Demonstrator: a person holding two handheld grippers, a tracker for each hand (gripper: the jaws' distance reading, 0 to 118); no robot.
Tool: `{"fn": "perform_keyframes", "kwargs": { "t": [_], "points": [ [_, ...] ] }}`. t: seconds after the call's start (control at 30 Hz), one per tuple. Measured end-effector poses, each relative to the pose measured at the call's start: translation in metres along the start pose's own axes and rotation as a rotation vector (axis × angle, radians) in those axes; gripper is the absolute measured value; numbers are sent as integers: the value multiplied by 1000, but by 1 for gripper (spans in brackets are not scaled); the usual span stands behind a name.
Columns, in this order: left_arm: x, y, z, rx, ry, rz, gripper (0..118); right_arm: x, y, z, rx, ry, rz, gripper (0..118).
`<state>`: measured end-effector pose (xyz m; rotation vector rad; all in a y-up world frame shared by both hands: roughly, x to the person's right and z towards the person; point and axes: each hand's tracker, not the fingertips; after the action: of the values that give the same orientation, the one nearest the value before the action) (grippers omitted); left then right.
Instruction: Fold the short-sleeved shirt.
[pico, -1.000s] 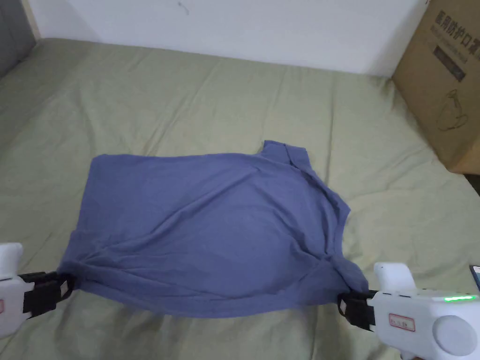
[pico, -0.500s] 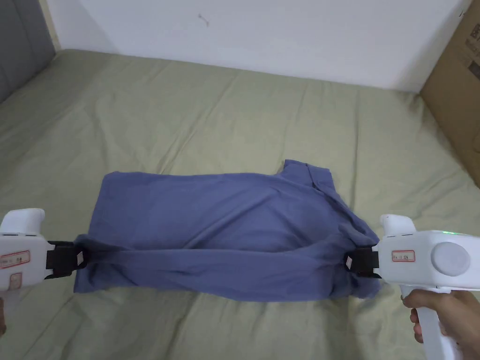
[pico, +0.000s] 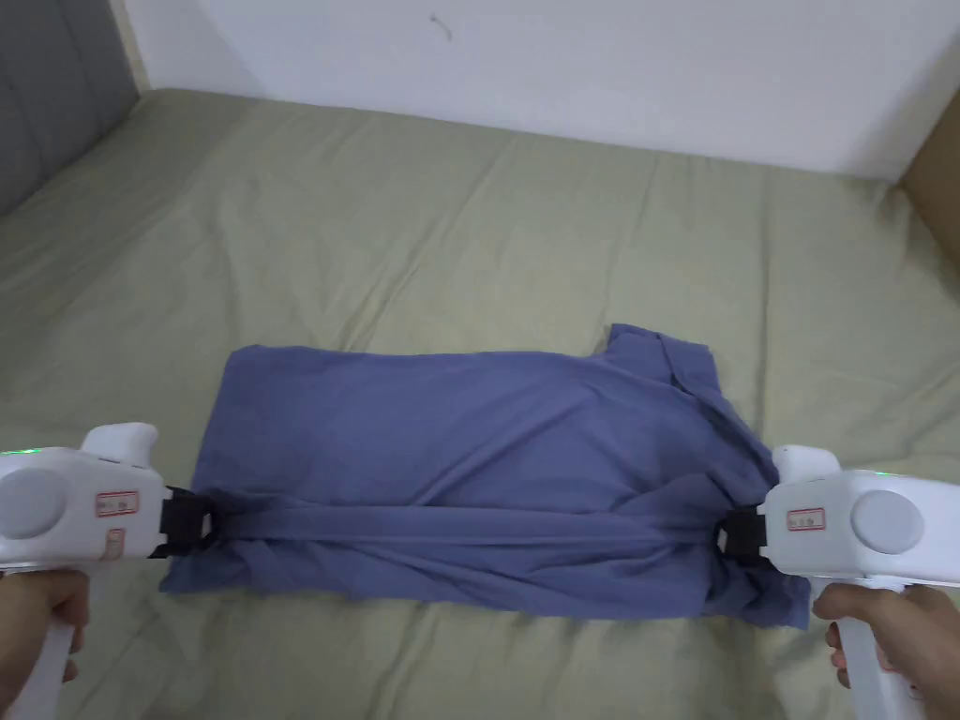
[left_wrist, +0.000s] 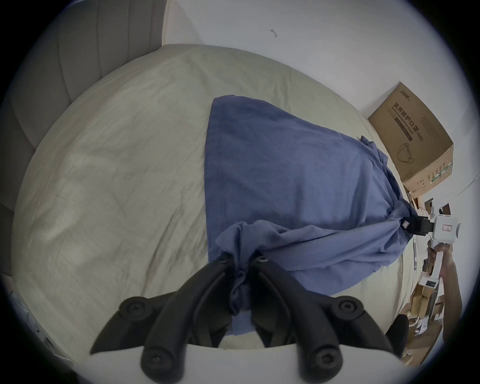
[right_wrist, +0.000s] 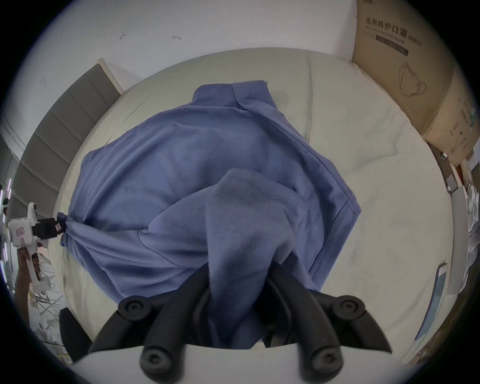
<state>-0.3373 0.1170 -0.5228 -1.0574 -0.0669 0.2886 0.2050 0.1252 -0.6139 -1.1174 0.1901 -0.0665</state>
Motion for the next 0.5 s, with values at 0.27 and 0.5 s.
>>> {"fn": "perform_keyframes", "kwargs": {
  "t": [0.27,0.5],
  "points": [
    [-47,5,28,165,29,4,94,-2,-10,50,185,-22,14,107],
    [-21,-31,82,448,67,-105,93,-30,-91,175,663,-88,69,107]
  ]
}}
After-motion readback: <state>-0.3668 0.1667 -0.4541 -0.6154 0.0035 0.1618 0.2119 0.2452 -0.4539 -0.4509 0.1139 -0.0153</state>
